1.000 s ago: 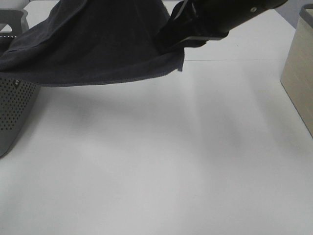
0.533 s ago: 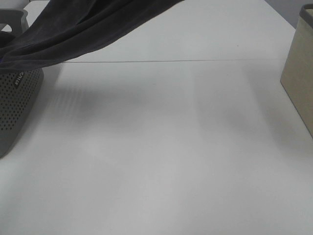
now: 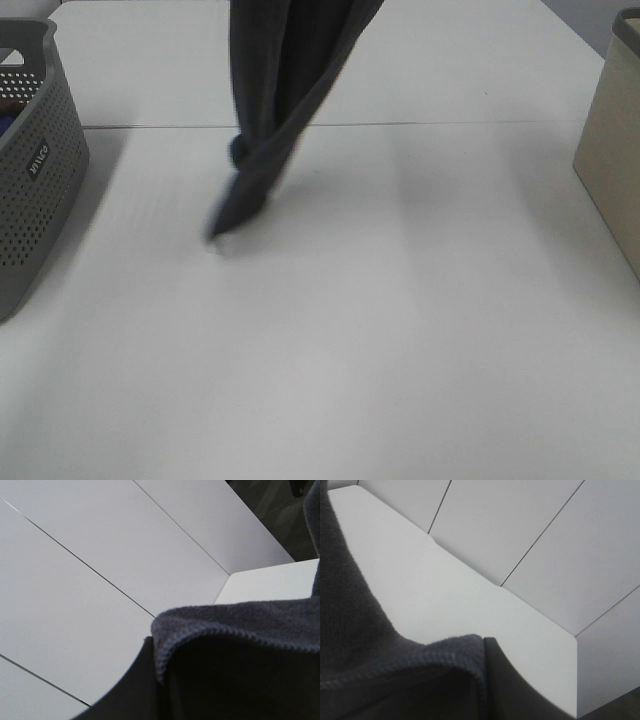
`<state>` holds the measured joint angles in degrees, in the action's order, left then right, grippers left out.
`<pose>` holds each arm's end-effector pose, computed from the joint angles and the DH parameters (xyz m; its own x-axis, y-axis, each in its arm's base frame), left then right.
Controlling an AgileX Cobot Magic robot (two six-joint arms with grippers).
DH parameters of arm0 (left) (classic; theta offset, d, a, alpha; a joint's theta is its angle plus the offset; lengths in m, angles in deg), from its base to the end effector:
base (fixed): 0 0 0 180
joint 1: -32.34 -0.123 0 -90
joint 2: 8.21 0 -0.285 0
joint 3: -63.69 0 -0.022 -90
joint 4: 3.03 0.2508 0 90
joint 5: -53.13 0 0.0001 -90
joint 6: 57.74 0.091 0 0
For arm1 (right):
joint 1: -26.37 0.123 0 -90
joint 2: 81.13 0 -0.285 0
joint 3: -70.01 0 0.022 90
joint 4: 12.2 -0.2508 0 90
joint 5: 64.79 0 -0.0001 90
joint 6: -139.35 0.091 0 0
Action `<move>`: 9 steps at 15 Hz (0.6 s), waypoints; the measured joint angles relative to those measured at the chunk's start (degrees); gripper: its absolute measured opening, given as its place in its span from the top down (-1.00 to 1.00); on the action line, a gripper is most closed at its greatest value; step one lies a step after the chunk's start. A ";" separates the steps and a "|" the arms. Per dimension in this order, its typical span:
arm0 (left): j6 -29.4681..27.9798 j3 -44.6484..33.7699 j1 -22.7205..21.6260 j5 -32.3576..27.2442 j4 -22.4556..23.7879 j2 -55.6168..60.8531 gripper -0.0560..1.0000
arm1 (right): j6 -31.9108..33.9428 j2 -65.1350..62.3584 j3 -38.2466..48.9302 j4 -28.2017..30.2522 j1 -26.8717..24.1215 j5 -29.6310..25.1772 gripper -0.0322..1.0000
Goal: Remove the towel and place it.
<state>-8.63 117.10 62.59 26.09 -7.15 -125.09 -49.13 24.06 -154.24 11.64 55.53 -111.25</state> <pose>0.3737 -0.2214 0.5081 0.3741 0.6062 -0.7018 0.3779 0.5914 0.7123 0.3337 0.1557 0.5167 -0.1083 -0.5302 -0.8409 -0.2934 0.8252 -0.4826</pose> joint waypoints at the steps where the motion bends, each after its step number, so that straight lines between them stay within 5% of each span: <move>1: 0.00 0.00 0.00 1.32 0.40 -0.06 0.89 | 0.97 0.23 0.00 0.06 -1.15 1.66 0.92; 9: 0.06 0.00 -2.06 11.23 4.13 -4.30 0.89 | 5.61 5.10 -0.40 0.11 -5.50 13.41 0.92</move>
<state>-8.58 117.10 60.53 37.32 -3.03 -129.39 -43.51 29.15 -154.64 11.75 50.03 -97.85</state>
